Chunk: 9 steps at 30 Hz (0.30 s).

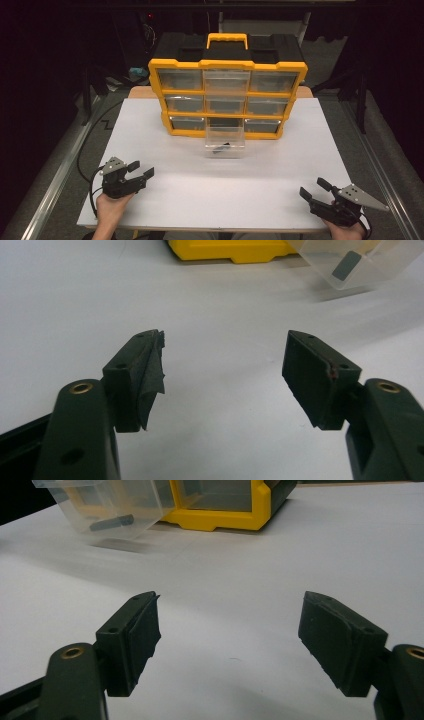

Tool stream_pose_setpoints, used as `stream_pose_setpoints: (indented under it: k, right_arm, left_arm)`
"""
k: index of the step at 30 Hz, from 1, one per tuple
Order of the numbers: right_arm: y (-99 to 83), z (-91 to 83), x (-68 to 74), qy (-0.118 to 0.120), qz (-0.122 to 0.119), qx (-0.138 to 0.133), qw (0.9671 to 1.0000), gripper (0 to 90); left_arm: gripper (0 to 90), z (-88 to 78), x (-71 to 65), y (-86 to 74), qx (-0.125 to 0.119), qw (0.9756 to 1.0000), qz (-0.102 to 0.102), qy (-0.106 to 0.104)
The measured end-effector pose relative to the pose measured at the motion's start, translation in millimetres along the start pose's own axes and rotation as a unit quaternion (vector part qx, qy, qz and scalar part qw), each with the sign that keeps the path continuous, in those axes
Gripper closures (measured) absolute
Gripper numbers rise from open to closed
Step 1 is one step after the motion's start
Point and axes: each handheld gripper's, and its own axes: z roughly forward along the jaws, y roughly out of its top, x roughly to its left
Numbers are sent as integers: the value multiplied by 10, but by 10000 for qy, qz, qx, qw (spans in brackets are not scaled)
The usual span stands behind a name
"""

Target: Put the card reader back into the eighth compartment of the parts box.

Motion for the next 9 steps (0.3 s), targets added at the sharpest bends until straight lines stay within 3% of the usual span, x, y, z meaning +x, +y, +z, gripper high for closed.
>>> stream_pose_setpoints:
  k: [9]
  right_arm:
    - [0, 3, 2, -8, -14, -5, 10000, 248]
  left_arm:
    - [332, -60, 64, -102, -129, 9998, -130, 91]
